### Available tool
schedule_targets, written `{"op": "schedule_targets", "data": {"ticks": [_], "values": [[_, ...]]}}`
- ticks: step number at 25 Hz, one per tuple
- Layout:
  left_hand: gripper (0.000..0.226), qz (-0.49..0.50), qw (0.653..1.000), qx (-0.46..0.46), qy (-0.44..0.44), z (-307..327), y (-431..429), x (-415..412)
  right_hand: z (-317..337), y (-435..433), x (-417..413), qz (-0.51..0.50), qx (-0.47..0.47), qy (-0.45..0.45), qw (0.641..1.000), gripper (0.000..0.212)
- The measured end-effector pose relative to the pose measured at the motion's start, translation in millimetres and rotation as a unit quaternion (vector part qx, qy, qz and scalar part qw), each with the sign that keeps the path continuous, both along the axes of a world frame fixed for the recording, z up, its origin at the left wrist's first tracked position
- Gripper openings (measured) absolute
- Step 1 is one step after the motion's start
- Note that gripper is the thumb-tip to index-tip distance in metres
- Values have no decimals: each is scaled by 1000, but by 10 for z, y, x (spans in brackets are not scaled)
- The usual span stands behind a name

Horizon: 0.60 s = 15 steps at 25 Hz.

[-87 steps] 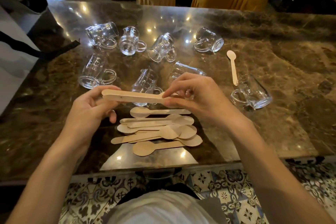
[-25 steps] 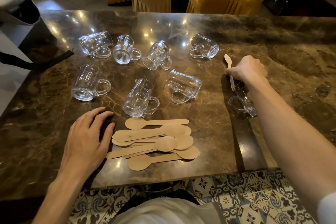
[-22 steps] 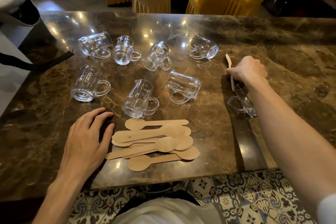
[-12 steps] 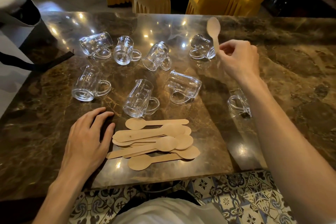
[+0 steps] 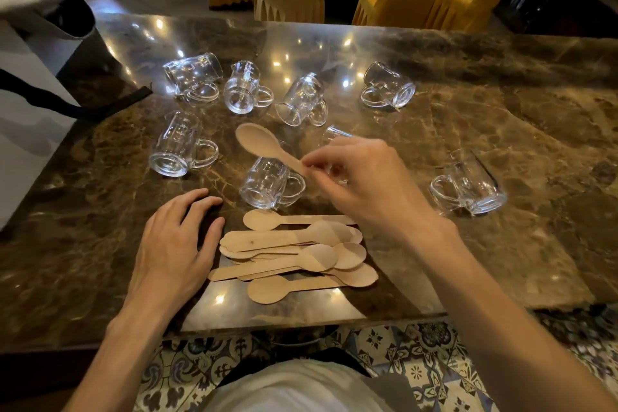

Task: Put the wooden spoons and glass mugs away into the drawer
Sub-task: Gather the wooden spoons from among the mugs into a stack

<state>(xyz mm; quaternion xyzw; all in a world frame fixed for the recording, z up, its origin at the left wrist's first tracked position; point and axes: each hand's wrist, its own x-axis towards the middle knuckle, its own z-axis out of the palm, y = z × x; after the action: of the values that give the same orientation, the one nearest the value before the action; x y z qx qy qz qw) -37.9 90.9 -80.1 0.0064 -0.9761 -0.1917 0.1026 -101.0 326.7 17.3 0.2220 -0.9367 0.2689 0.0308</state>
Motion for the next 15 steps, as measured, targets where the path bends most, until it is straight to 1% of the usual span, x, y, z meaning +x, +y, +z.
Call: {"op": "schedule_targets", "data": {"ticks": [6, 11, 15], "values": [[35, 2, 1000, -7, -8, 8, 0, -3, -209, -89, 239, 79, 59, -59, 993, 22], [35, -1, 1000, 2, -17, 23, -4, 8, -282, -86, 342, 80, 57, -114, 989, 17], [34, 1, 1000, 8, -17, 25, -3, 7, -298, -92, 364, 88, 65, -105, 988, 17]]}}
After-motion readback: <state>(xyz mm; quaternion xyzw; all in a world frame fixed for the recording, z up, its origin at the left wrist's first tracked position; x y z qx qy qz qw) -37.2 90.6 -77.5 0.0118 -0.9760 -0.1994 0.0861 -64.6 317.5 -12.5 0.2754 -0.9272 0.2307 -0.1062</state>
